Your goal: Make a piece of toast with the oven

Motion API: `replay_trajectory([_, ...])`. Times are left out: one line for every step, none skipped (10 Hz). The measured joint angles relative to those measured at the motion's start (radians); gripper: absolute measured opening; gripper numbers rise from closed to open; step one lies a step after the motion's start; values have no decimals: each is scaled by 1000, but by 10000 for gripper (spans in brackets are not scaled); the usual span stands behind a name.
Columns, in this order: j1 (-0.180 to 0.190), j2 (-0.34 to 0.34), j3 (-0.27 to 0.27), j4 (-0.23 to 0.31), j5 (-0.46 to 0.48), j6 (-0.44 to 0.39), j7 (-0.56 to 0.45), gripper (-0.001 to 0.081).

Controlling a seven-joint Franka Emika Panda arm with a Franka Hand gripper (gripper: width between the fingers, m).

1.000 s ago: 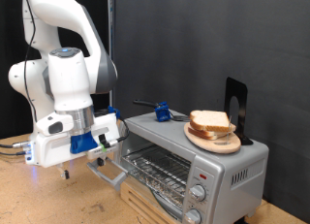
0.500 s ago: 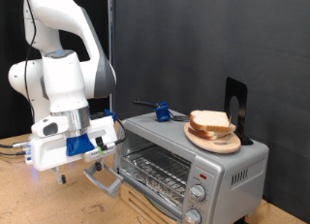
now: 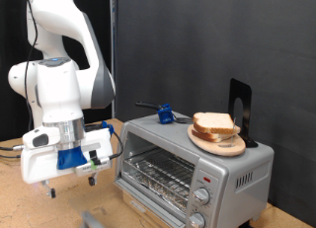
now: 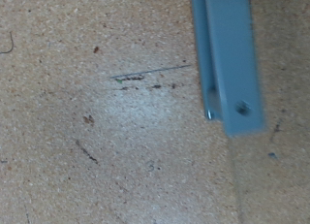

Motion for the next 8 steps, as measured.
replay_trajectory([-3, 14, -3, 1, -8, 0, -10, 808])
replay_trajectory([-6, 24, -10, -4, -31, -1, -18, 808])
replay_trajectory([-11, 27, -20, -19, -63, -1, -26, 808])
replay_trajectory([-20, 27, -31, -38, -73, 1, -44, 808])
replay_trajectory([-33, 26, -35, -51, -54, 3, -78, 808])
replay_trajectory([-44, 21, -32, -57, -21, 3, -120, 808])
replay_trajectory([-43, 22, -32, -57, -30, 3, -111, 808])
replay_trajectory([-45, 16, -17, -52, 51, -23, -188, 808])
